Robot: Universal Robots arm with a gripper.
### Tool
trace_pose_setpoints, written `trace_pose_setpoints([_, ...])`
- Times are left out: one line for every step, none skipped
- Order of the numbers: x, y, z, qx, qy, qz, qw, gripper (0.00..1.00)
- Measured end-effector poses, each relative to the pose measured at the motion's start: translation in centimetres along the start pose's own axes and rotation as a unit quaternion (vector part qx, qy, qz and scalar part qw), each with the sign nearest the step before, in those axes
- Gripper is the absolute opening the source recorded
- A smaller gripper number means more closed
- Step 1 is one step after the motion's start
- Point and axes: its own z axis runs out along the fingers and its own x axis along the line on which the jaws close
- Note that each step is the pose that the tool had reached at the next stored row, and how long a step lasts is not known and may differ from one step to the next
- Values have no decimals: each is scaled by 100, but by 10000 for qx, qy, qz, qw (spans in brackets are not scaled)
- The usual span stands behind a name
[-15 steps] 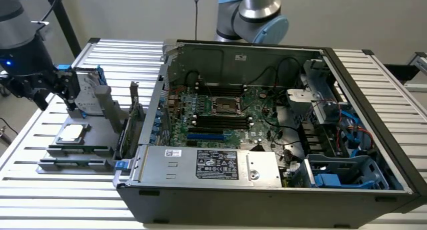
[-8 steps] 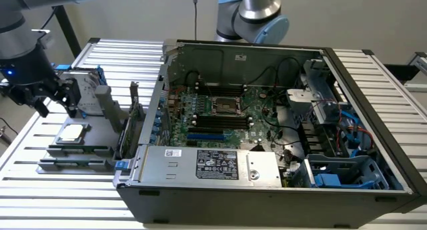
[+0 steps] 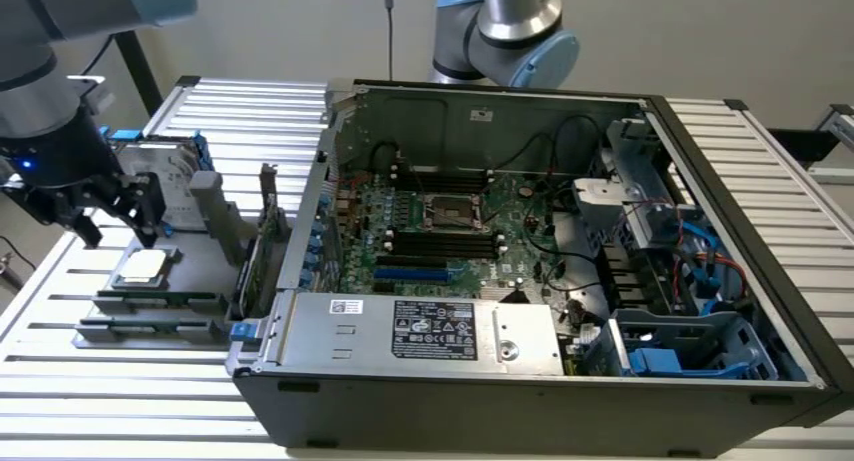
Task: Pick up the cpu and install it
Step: 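Pick up the cpu and move it towards the insertion slot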
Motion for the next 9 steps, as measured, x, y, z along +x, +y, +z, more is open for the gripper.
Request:
trace_pose_setpoints([-3,-1,18,0,0,0,10000,67])
trace_pose_setpoints([-5,-1,36,0,0,-1,10000,67])
trace_pose_setpoints([-7,-1,55,0,0,0,10000,67])
trace_pose_setpoints([-9,-2,73,0,0,0,10000,67])
trace_pose_setpoints([-12,-2,90,0,0,0,10000,67])
trace_pose_setpoints([-14,-2,109,0,0,-1,10000,67])
trace_pose_setpoints([-16,-2,126,0,0,-1,10000,67])
trace_pose_setpoints([-17,-2,145,0,0,0,10000,67])
trace_pose_setpoints([-17,-3,163,0,0,0,10000,67])
